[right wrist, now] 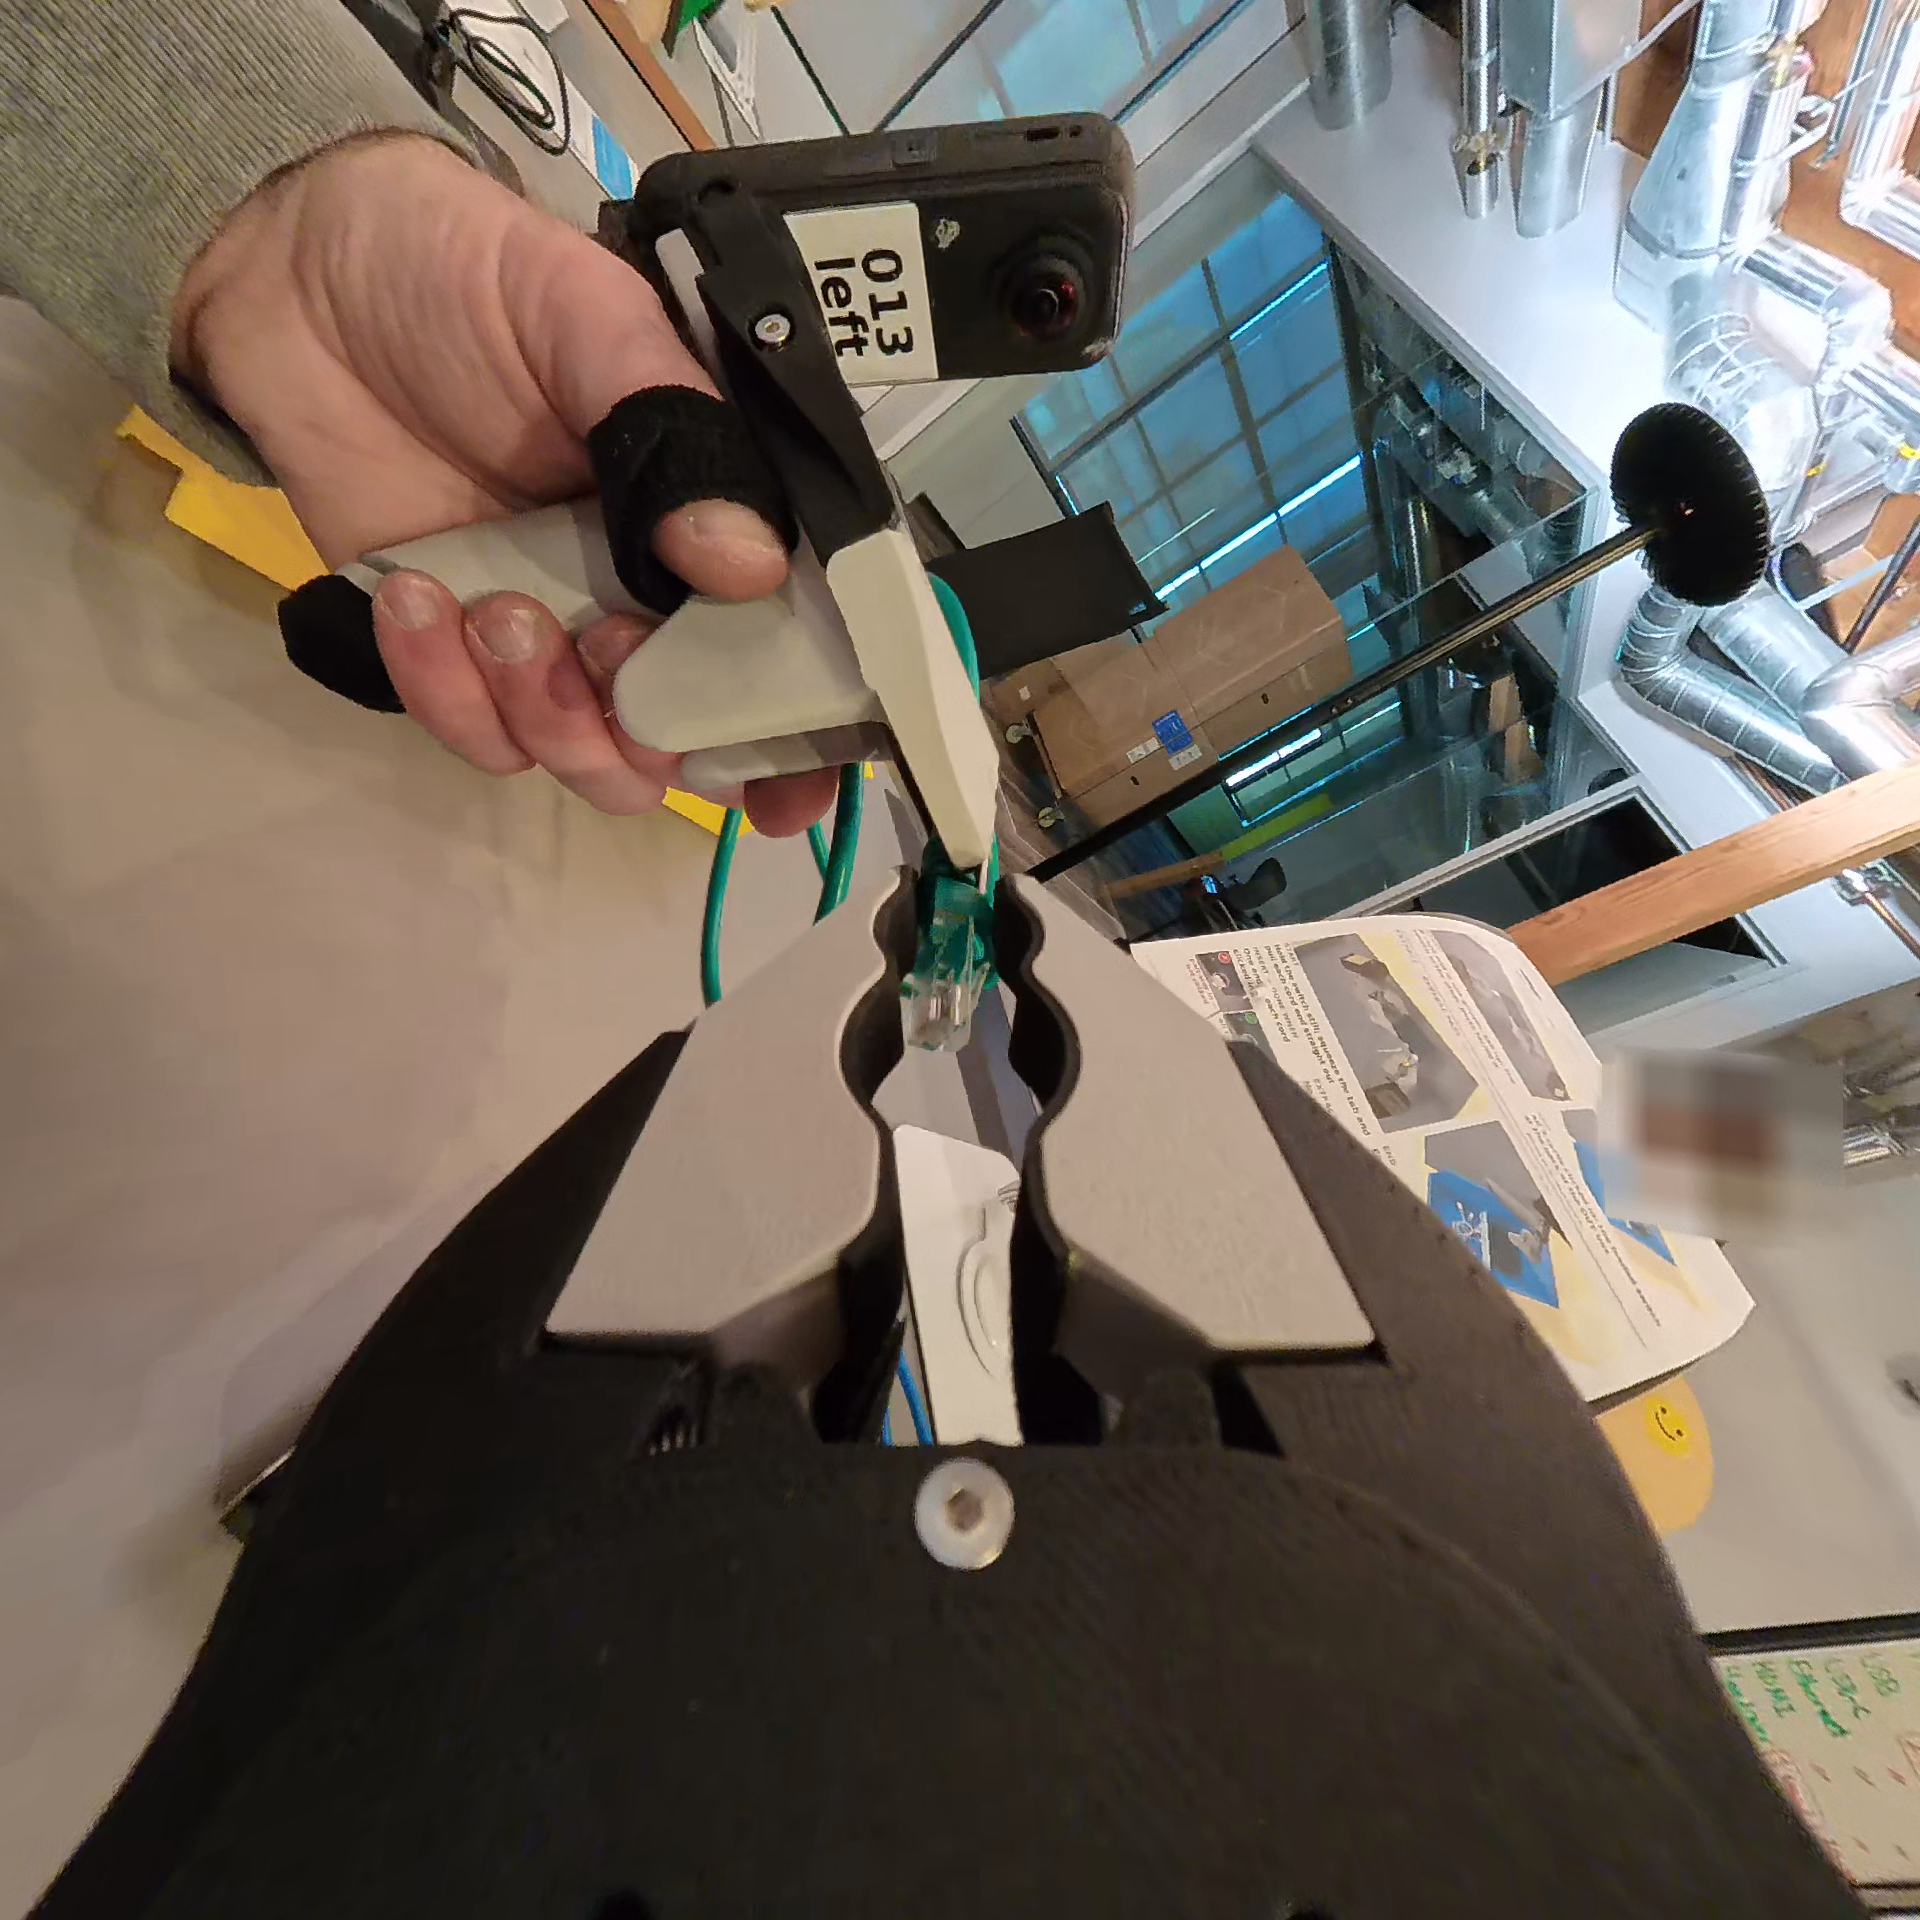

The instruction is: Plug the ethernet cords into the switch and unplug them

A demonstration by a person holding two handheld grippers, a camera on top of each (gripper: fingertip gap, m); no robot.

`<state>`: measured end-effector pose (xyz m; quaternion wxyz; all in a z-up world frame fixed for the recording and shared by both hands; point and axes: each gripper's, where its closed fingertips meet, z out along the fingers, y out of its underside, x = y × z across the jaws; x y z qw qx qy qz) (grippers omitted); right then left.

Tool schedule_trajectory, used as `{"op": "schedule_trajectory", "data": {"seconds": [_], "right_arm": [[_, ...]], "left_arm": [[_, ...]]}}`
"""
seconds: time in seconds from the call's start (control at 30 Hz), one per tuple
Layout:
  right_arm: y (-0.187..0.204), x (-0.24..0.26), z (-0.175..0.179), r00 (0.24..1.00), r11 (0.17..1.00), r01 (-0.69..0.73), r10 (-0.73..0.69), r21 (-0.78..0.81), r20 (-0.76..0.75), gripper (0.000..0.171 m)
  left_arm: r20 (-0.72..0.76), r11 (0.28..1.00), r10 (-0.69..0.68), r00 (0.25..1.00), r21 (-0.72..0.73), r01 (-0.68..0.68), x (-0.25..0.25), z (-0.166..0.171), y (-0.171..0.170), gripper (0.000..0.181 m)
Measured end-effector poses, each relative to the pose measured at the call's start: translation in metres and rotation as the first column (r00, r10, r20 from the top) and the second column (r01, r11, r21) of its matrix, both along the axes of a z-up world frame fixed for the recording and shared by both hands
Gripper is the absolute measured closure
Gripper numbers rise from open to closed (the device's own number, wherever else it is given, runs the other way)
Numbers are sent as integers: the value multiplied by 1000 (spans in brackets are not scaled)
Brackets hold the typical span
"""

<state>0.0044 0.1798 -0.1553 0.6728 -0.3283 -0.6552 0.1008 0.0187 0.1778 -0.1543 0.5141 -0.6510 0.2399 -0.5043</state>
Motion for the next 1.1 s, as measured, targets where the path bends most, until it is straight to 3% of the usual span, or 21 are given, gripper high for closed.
{"op": "schedule_trajectory", "data": {"seconds": [0.2, 0.33, 0.47, 0.6, 0.8, 0.97, 1.1], "right_arm": [[1, 2, -1, 1000, 999, -15, 14, -40, -6, 159], [5, 10, -4, 998, 970, -63, 59, -236, -26, 154], [0, 13, -8, 987, 858, -162, 146, -487, -72, 145], [-7, 14, -3, 964, 735, -267, 216, -623, -158, 146], [-25, 14, 0, 919, 600, -384, 318, -702, -231, 154], [-30, 16, 4, 894, 563, -439, 350, -701, -279, 161], [-32, 17, 3, 893, 584, -439, 364, -683, -263, 161]], "left_arm": [[-71, 993, 51, 996, 107, -44, -3, 0, 1, 171], [-178, 949, 148, 973, 304, -89, -10, 7, 1, 170], [-215, 895, 190, 958, 440, -78, -11, 17, -5, 171], [-253, 857, 181, 950, 515, -26, -6, 20, -14, 170], [-290, 825, 168, 942, 565, 27, 5, 20, -24, 171], [-293, 814, 152, 944, 579, 48, 8, 22, -29, 170], [-301, 818, 138, 943, 571, 63, 8, 21, -31, 170]]}}
